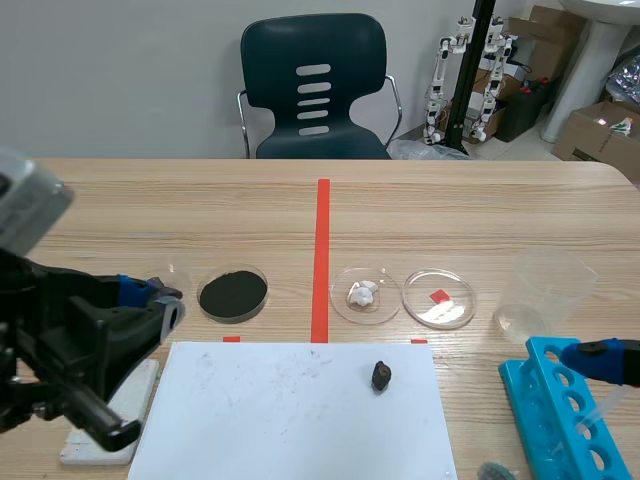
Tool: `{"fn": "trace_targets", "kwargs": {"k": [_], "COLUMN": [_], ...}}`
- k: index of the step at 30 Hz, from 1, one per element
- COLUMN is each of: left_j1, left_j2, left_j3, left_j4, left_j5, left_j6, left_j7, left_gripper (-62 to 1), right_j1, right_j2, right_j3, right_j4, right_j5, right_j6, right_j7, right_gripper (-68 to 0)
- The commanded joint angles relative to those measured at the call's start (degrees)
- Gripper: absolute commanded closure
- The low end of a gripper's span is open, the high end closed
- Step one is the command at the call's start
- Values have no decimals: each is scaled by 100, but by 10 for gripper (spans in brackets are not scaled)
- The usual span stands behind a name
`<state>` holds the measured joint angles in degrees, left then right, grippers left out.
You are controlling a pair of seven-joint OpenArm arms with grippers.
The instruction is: Lower the mineral onto the iron filings and hold still
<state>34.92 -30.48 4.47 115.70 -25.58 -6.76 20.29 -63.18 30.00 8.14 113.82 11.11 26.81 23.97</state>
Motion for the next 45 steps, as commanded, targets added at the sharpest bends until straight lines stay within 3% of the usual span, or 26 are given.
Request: {"fn": "trace_targets", "kwargs": {"k": [1, 6, 9, 15, 21, 27, 35, 45], "left_j1": [-354, -1311, -1902, -3106, -4127, -4992, -5718, -6164], "left_j2": [120, 503, 748, 1252, 1849, 2284, 2682, 2929], "left_j3": [201, 868, 1198, 1598, 1613, 1613, 1609, 1609], "left_j4": [46, -20, -363, -1604, -2863, -4070, -5351, -6334], "left_j5": [-37, -33, -33, -31, 9, 129, 291, 319], "left_j6": [321, 1766, 2068, 2282, 2507, 2704, 2723, 2726], "left_j7": [227, 1414, 1897, 2883, 3370, 3394, 3287, 2879], "left_gripper": [-130, -130, -130, -130, -130, -130, -130, -130], "right_j1": [31, 31, 31, 31, 31, 31, 31, 31], "right_j2": [-2, -2, -2, -2, -2, -2, -2, -2], "right_j3": [15, 15, 15, 15, 15, 15, 15, 15], "right_j4": [44, 44, 44, 44, 44, 44, 44, 44], "right_j5": [66, 66, 66, 66, 66, 66, 66, 66], "right_j6": [-2, -2, -2, -2, -2, -2, -2, -2], "right_j7": [81, 81, 81, 81, 81, 81, 81, 81], "right_gripper": [-604, -604, -604, -604, -604, -604, -604, -604]}}
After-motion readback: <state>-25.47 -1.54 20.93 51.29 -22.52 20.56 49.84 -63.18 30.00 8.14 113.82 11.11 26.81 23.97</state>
